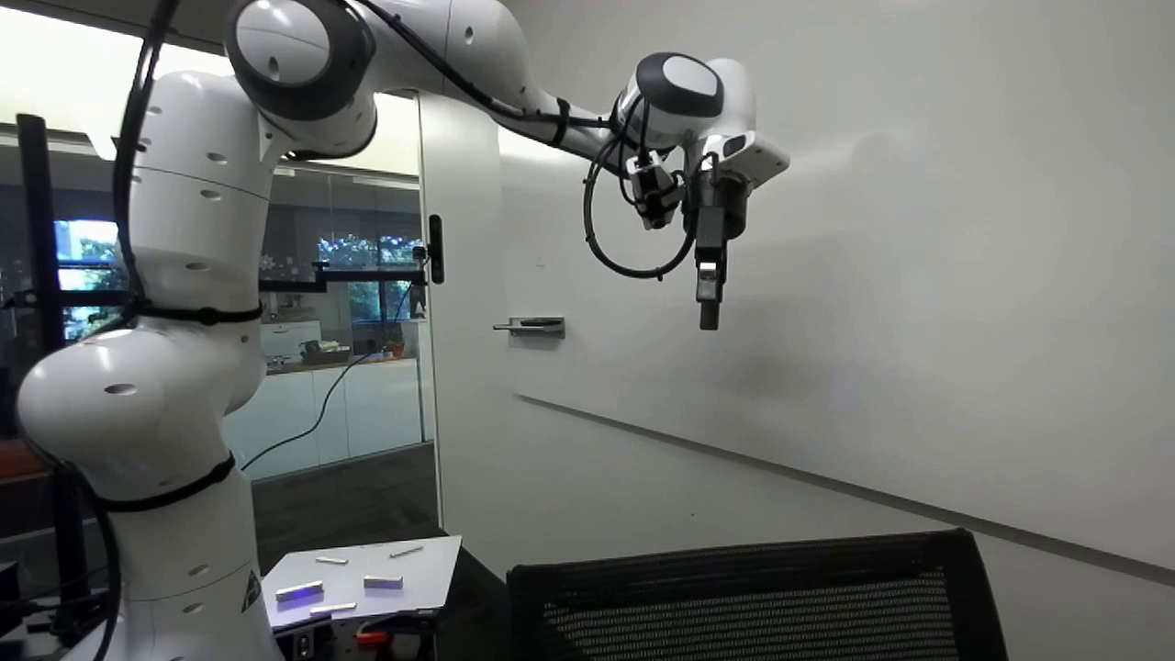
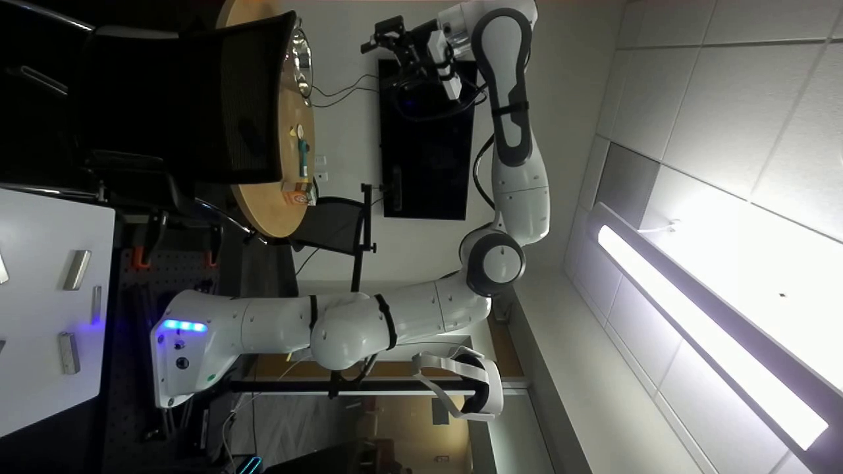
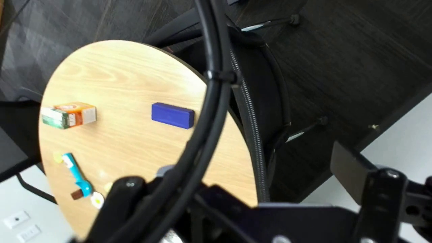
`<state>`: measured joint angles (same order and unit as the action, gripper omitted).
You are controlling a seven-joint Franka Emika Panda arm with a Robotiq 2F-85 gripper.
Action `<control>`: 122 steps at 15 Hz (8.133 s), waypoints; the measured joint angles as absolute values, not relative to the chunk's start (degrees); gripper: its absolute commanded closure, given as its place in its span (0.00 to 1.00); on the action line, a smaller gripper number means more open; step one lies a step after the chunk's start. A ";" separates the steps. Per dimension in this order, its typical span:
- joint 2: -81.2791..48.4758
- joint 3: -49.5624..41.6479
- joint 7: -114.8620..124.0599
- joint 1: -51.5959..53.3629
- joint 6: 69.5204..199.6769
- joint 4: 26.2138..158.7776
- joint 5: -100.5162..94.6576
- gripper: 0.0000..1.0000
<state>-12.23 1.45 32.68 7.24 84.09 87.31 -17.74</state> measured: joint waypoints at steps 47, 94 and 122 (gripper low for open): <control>-3.92 -11.36 100.49 -9.00 101.95 105.78 -17.53 0.00; -33.55 -18.60 97.74 -15.82 126.07 100.77 -7.69 0.00; -39.84 -19.22 93.54 -14.29 132.28 104.88 -7.45 0.00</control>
